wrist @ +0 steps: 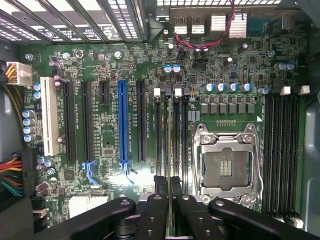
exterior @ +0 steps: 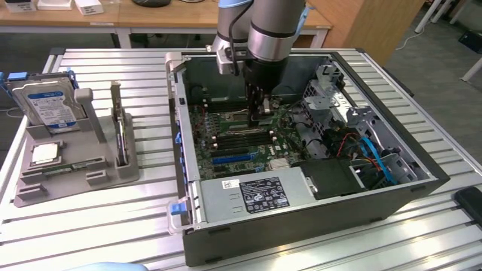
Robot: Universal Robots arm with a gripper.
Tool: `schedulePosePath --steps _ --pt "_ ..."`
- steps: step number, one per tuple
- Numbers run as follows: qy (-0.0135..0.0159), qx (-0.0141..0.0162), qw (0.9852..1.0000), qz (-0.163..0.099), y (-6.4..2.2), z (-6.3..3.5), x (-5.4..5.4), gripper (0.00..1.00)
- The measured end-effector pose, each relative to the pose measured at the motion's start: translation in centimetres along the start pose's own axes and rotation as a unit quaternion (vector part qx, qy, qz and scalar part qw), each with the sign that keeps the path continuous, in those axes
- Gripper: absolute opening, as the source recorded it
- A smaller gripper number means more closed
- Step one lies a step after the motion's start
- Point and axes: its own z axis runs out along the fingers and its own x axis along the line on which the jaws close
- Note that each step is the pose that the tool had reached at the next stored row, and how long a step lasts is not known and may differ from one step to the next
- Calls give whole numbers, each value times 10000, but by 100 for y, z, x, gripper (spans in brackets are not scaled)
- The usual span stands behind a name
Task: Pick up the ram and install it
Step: 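Insert the ram into the slot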
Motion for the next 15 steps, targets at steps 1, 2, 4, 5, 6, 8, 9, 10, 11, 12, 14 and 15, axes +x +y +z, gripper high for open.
schedulePosePath --steps 1,2,4,5,6,8,9,10,11,12,14,15 --pt "0 0 10000 1 0 5 0 13" --pt "0 -1 10000 3 0 11 0 13" --pt "0 -1 10000 7 0 26 0 13" --pt "0 -1 10000 9 0 34 -1 13" --pt "0 -1 10000 12 0 42 -1 13" --pt "0 -1 10000 17 0 60 -1 13" --pt "0 -1 10000 20 0 69 -1 13" --pt "0 -1 10000 24 1 79 -1 13" --pt "0 -2 10000 29 1 88 -2 13" --pt "0 -2 10000 33 1 98 -2 13" --pt "0 -2 10000 40 1 115 -2 13" --pt "1 -2 10000 43 1 123 -2 13"
